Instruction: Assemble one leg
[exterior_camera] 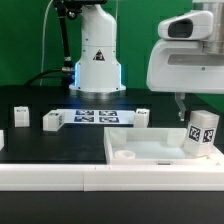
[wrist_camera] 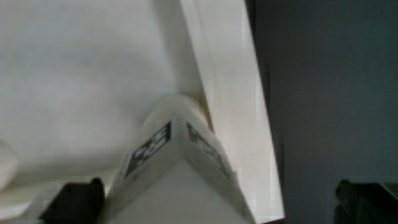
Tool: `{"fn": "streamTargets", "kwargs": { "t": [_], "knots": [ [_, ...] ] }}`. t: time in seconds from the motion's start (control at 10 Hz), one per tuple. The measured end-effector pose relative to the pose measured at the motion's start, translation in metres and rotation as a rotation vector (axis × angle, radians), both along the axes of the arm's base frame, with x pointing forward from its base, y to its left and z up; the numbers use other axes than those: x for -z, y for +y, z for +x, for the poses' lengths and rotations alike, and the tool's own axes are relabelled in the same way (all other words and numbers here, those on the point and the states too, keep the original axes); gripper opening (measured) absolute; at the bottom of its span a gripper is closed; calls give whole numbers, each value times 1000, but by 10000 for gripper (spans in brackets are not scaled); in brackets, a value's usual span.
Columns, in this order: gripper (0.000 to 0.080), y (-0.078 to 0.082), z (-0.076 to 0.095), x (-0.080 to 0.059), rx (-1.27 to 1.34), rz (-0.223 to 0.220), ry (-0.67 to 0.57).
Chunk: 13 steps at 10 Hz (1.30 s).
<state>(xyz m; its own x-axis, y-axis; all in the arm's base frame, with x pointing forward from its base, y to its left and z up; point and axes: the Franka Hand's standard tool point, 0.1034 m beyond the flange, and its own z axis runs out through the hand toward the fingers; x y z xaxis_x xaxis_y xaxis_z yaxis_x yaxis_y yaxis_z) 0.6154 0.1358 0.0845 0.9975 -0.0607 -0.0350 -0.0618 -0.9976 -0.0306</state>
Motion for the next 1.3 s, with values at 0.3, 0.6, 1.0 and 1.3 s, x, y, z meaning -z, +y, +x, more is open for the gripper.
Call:
{"fn": "streamTargets", "kwargs": {
  "t": [0.3,0.6,1.0,1.3],
  "knots": [
    [649,-2,1,0,-223,1,-13],
    [649,-7,5,1,-364,-18,-38],
    [469,-8,5,2,-368,-17,-36],
    [290,-9,5,2,-352,-17,-36]
  ]
}}
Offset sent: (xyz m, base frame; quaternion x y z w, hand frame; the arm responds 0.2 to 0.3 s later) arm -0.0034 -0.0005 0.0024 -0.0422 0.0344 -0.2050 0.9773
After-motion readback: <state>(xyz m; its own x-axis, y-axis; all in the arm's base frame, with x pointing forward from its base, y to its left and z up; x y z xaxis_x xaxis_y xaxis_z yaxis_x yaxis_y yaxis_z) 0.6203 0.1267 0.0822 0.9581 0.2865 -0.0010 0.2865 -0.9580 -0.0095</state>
